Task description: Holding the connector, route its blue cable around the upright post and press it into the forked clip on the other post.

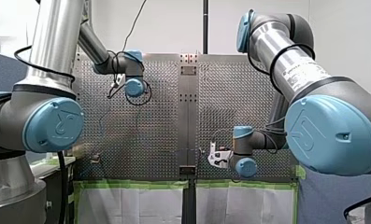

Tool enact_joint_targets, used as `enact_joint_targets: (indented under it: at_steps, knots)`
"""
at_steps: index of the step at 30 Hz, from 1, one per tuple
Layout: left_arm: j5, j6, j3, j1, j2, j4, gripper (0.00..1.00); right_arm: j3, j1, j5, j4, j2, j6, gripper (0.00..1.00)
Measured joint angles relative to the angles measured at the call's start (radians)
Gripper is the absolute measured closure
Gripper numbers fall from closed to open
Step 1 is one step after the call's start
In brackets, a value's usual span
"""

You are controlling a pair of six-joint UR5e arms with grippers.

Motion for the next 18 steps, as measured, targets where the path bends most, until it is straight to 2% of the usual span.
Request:
enact_joint_targets:
  at_steps: [10,18]
  knots:
    - [-0.02,0.016,-0.004,-0.019,-0.005,-0.013,0.0,0.0,0.003,0.0,0.0,0.001,0.0,1.0]
    - [-0.073,0.068,-0.005,-0.048,-0.059,-0.05,0.0,0.0,0.006,0.0,0.0,0.001,-0.001,1.0]
